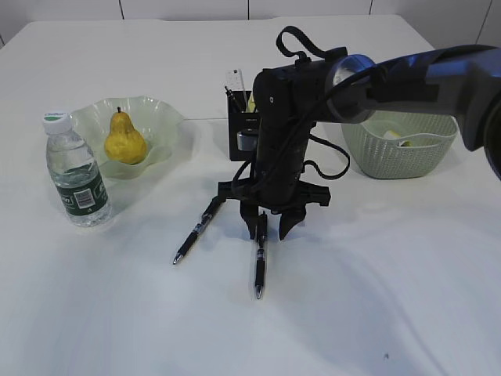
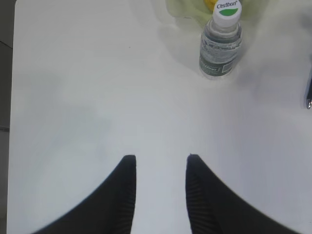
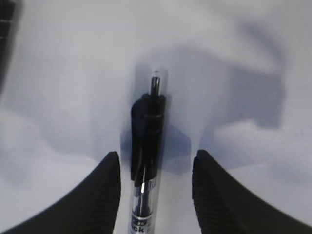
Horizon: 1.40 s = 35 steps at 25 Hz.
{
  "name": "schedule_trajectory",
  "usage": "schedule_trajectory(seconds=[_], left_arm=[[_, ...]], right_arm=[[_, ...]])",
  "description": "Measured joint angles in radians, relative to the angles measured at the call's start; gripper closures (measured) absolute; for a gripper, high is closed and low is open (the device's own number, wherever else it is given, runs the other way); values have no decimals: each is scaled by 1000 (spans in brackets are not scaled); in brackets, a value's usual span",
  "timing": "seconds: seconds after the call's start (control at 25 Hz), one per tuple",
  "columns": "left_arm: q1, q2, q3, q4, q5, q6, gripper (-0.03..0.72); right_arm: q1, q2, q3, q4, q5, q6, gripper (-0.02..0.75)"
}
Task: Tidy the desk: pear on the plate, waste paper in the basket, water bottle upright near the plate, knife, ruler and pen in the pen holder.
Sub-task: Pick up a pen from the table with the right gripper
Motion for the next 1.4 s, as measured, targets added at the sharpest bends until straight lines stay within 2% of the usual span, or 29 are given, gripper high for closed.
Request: schedule_trajectory(seconds=[0.6, 1.16, 1.28, 1.4], left_arm=[[0, 0, 0, 0, 0, 0, 449], [0, 0, 0, 0, 0, 0, 449], [0, 0, 0, 0, 0, 0, 449], [0, 0, 0, 0, 0, 0, 449]], right_arm=[[0, 0, 0, -4, 78, 0, 351], [0, 25, -15, 38, 105, 0, 354], [0, 29, -17, 37, 105, 0, 421], [0, 30, -21, 35, 105, 0, 556]])
